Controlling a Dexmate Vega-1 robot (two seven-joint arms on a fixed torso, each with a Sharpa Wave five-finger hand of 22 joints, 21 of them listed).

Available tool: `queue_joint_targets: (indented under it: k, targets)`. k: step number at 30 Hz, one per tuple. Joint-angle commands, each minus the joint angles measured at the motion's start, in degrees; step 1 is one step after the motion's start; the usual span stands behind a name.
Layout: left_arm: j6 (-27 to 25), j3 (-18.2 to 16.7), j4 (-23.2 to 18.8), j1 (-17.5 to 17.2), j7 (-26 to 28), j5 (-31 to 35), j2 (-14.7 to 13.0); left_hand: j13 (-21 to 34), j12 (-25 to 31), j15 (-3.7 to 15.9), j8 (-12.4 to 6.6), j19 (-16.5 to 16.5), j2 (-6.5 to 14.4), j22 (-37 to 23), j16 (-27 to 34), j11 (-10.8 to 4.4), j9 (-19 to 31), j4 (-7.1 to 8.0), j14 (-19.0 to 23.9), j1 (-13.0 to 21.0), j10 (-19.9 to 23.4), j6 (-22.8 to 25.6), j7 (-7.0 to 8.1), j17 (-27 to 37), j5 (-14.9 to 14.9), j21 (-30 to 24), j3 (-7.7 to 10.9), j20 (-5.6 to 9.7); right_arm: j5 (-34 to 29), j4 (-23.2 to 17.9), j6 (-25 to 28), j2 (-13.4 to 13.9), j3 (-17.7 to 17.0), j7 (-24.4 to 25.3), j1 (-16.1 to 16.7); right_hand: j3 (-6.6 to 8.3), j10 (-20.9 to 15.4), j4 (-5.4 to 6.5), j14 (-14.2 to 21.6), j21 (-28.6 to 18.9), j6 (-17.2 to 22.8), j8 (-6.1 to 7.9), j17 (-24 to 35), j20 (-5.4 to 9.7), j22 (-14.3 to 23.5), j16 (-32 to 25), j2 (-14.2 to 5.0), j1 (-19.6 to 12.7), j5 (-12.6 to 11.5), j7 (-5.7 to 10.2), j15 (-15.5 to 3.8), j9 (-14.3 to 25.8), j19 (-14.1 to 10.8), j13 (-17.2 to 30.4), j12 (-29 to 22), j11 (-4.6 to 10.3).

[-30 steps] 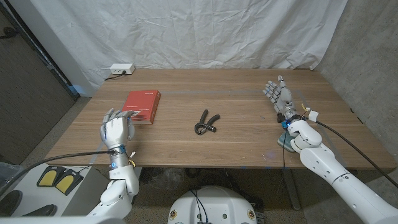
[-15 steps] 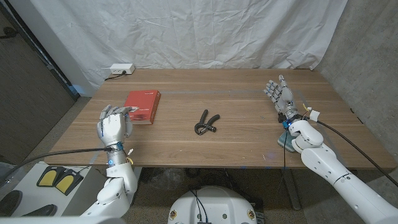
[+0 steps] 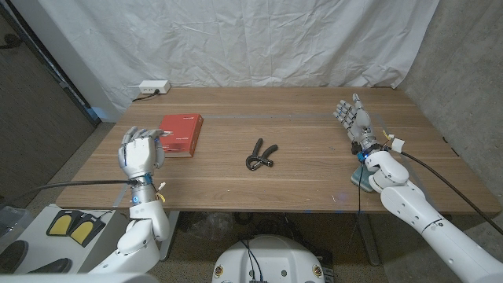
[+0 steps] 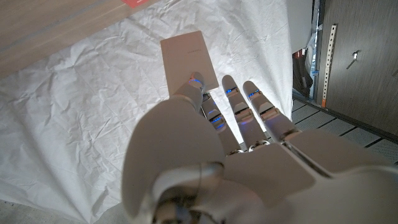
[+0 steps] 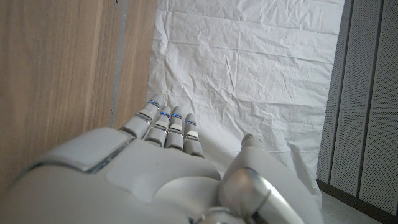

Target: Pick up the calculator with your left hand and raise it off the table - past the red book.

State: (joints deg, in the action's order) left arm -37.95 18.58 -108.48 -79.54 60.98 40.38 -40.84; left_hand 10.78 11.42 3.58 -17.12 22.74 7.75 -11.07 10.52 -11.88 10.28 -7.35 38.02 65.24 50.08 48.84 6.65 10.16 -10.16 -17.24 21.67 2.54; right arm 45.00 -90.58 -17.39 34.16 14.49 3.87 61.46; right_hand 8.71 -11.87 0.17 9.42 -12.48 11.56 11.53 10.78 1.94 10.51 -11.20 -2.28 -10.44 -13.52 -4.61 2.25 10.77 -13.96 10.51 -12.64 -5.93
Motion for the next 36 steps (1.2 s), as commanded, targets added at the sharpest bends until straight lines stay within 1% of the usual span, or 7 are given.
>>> queue_joint_targets:
  k: [1, 5, 13, 15, 18, 27, 36]
  targets:
    - [-2.58, 0.16, -3.68, 0.12, -1.85, -0.26, -2.85, 0.22, -0.12, 8.83, 0.48, 0.06, -0.17, -0.08, 0.01, 0.16, 0.08, 0.06, 0.11, 0.08, -0.07, 0.11, 0.21, 0.12, 0.12, -0.36, 0.51, 6.51, -0.14, -0.01, 0.66, 0.0, 0.25, 0.27, -0.25, -0.01, -0.63, -0.2, 0.41, 0.16, 0.25, -0.18, 0.31, -0.12, 0.35, 0.09, -0.62, -0.24, 0.22, 0.13, 0.03, 0.12, -0.61, 0.34, 0.19, 0.1]
    - [-3.73, -0.04, -5.41, -0.12, -2.9, 0.41, -3.98, 0.23, -0.16, 8.81, 0.56, 0.09, -0.18, -0.08, 0.03, 0.17, 0.09, 0.1, 0.16, 0.04, -0.1, 0.16, 0.25, 0.12, 0.13, -0.37, 0.58, 6.57, -0.14, -0.15, 0.54, 0.04, 0.16, 0.31, -0.13, -0.02, -0.64, -0.21, 0.45, 0.17, 0.25, -0.18, 0.31, -0.11, 0.35, 0.08, -0.63, -0.24, 0.23, 0.13, 0.02, 0.12, -0.63, 0.34, 0.19, 0.06]
    - [-4.83, -0.81, -7.6, -0.55, -3.61, 1.09, -4.76, 0.23, -0.2, 8.79, 0.69, 0.1, -0.4, -0.08, 0.0, 0.17, 0.09, 0.12, 0.12, -0.08, -0.13, 0.25, 0.25, 0.11, 0.15, -0.38, 0.61, 6.6, 0.2, -0.37, 0.77, 0.34, -0.14, 0.29, 0.17, -0.05, -0.63, -0.23, 0.42, 0.18, 0.24, -0.18, 0.32, -0.1, 0.35, 0.09, -0.65, -0.22, 0.24, 0.13, 0.07, 0.12, -0.64, 0.34, 0.21, 0.12]
    - [-6.15, -0.98, -8.6, -0.53, -4.55, 1.54, -4.92, 0.23, -0.21, 8.79, 0.74, 0.07, -0.43, -0.08, 0.01, 0.17, 0.1, 0.13, 0.13, -0.11, -0.13, 0.24, 0.29, 0.12, 0.15, -0.38, 0.62, 6.56, 0.28, -0.35, 0.74, 0.33, -0.19, 0.22, 0.21, -0.05, -0.63, -0.23, 0.43, 0.19, 0.24, -0.18, 0.32, -0.11, 0.35, 0.09, -0.66, -0.21, 0.24, 0.19, 0.09, 0.12, -0.63, 0.34, 0.21, 0.14]
    - [-5.89, -1.82, -9.63, -0.93, -4.76, 1.34, -5.23, 0.24, -0.24, 8.81, 0.84, 0.02, -0.47, -0.08, 0.01, 0.16, 0.1, 0.14, 0.13, -0.14, -0.16, 0.22, 0.23, 0.12, 0.14, -0.37, 0.68, 6.54, 0.58, -0.31, 0.67, 0.32, -0.26, -0.17, 0.24, -0.06, -0.62, -0.23, 0.44, 0.2, 0.28, -0.17, 0.32, -0.14, 0.35, 0.08, -0.67, -0.21, 0.25, 0.15, 0.06, 0.12, -0.65, 0.34, 0.21, 0.1]
    - [-6.37, -2.49, -11.01, -1.21, -5.57, 2.69, -5.97, 0.25, -0.31, 8.8, 1.1, -0.05, -0.52, -0.09, -0.1, 0.16, 0.13, 0.13, -0.19, -0.14, -0.28, 0.11, 0.23, 0.11, 0.13, -0.37, 0.85, 6.39, 0.65, -0.54, 0.54, 0.2, -0.3, -0.25, 0.42, -0.08, -0.74, -0.26, 0.44, 0.21, 0.27, -0.17, 0.32, -0.14, 0.35, 0.09, -0.69, -0.2, 0.25, 0.12, 0.06, 0.12, -0.67, 0.34, 0.18, 0.1]
    - [-5.85, -3.61, -11.27, -2.24, -4.85, 3.06, -5.56, 0.27, -0.3, 8.78, 1.19, -0.04, -0.51, -0.1, -0.09, 0.17, 0.15, 0.17, -0.27, -0.19, -0.25, 0.29, 0.18, 0.12, 0.12, -0.39, 0.98, 6.43, 0.39, -0.94, -0.05, -0.09, -0.21, -0.07, 0.92, -0.09, -0.7, -0.28, 0.56, 0.23, 0.34, -0.15, 0.32, -0.13, 0.35, 0.05, -0.74, -0.21, 0.26, 0.12, 0.09, 0.12, -0.68, 0.34, 0.2, 0.2]
